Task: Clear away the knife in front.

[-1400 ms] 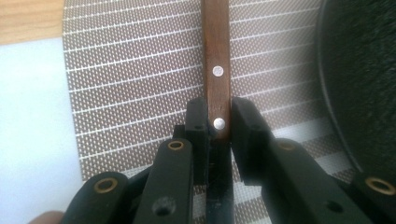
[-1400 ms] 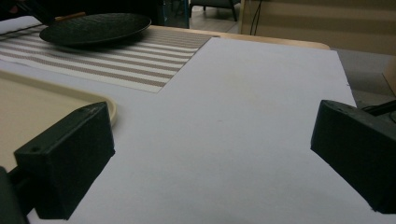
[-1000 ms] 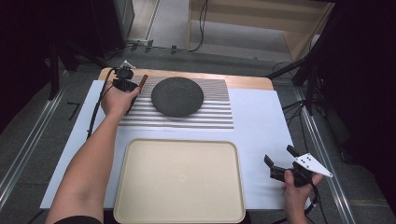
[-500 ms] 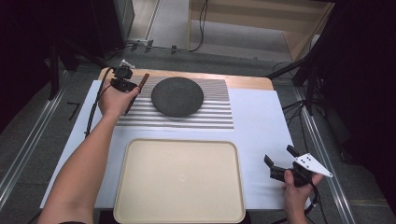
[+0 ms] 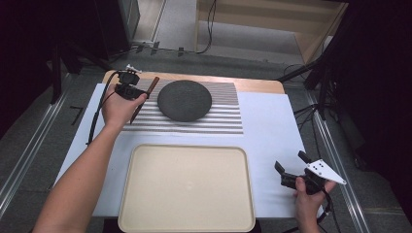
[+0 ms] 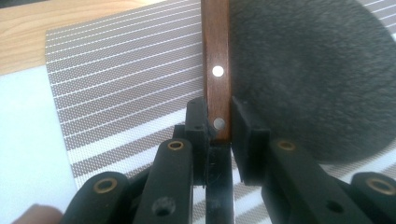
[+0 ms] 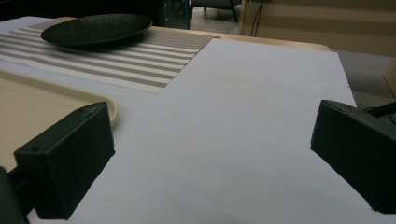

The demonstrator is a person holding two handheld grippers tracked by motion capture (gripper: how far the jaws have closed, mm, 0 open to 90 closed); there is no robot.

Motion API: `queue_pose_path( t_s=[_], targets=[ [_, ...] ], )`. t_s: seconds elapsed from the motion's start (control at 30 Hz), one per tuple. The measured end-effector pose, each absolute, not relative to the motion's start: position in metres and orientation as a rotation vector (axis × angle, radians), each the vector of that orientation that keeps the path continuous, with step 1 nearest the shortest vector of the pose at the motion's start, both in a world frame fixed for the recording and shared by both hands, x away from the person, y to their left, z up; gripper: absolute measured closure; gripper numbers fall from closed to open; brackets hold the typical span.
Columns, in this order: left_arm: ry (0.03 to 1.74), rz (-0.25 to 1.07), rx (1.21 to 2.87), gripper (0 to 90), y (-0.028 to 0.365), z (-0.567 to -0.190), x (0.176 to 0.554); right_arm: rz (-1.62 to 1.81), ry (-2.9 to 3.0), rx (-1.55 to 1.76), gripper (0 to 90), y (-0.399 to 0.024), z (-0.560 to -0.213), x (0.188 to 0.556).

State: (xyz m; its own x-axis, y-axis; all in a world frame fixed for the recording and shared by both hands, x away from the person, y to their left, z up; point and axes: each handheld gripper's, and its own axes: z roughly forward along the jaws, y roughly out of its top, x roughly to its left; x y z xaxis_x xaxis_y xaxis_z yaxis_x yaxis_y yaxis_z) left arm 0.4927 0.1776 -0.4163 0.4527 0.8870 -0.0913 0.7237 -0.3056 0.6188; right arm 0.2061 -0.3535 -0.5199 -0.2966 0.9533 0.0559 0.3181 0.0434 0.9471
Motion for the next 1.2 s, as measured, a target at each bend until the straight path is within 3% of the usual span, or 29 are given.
queue_pose_path(
  t_s=[1.2],
  targets=[
    [1.147,0.327,2.080,76.7,0.179,-0.404,0.392,1.260,1.686,1.295,0.0,-0.353,-0.520,0.206]
  ],
)
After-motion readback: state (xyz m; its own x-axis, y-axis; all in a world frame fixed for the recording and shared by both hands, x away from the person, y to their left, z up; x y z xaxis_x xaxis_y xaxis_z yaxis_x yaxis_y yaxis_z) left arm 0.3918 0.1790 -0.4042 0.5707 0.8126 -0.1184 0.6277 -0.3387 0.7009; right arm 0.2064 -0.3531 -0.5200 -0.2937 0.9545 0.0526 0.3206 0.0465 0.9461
